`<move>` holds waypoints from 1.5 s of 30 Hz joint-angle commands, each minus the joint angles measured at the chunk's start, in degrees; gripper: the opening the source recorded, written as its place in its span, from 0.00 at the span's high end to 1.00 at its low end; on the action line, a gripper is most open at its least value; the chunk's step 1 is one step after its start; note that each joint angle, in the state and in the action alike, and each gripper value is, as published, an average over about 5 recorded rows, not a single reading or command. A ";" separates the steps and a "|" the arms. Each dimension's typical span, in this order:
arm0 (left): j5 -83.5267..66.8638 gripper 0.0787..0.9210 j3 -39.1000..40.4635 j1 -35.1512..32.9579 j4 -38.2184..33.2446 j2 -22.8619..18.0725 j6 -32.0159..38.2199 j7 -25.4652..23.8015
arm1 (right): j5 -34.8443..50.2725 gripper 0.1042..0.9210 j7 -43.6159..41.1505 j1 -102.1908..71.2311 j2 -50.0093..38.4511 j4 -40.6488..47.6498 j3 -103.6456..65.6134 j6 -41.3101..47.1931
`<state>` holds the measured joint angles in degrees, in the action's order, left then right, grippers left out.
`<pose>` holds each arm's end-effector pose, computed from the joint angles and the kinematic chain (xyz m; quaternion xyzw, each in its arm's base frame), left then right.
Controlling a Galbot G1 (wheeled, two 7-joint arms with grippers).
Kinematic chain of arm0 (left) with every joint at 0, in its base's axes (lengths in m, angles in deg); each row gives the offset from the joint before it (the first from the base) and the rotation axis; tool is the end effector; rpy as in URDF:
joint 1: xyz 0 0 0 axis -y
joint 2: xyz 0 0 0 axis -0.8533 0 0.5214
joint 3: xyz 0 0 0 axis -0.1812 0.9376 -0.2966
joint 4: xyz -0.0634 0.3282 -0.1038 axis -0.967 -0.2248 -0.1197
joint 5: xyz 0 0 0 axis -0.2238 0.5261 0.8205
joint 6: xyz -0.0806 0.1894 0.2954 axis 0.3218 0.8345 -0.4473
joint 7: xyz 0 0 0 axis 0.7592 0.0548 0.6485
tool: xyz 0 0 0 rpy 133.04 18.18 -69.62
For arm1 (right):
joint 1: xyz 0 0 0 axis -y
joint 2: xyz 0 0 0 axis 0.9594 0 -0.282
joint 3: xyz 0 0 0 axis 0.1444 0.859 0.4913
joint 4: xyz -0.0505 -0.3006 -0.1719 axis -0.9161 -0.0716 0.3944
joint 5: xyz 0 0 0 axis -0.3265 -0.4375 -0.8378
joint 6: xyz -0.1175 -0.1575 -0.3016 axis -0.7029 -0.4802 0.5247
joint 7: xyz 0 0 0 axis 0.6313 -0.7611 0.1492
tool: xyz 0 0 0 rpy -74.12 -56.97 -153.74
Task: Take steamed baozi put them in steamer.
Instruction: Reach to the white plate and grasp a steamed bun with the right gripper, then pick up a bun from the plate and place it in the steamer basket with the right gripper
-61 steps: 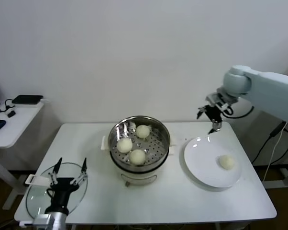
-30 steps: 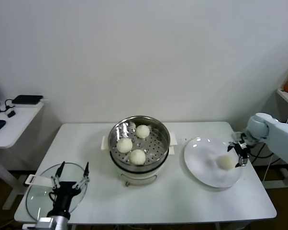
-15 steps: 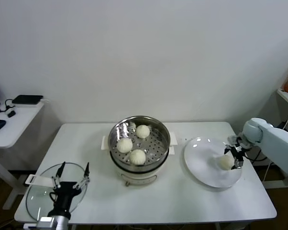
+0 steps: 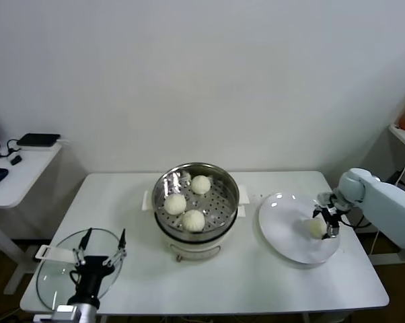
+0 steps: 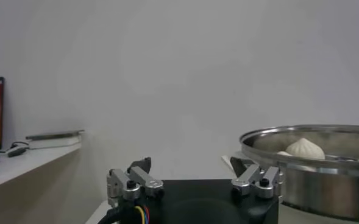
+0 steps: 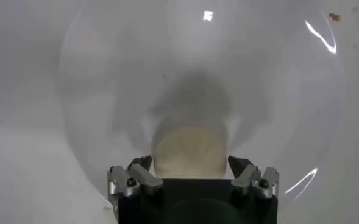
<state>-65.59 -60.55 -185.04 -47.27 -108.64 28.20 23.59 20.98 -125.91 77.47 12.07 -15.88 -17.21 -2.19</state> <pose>0.1466 0.0633 -0.3149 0.0152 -0.9986 -0.0497 0.0079 0.5421 -0.2452 -0.2496 0.4947 -0.5144 0.5375 0.4492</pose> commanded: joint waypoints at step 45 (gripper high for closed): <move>0.49 0.12 2.09 0.63 -1.12 -0.16 0.15 0.60 | 57.39 0.30 0.72 51.88 17.46 -17.71 45.69 14.18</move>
<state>-65.36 -58.84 -184.22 -47.99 -108.88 28.33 23.99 63.26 -126.35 119.38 21.05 -28.93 18.74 8.68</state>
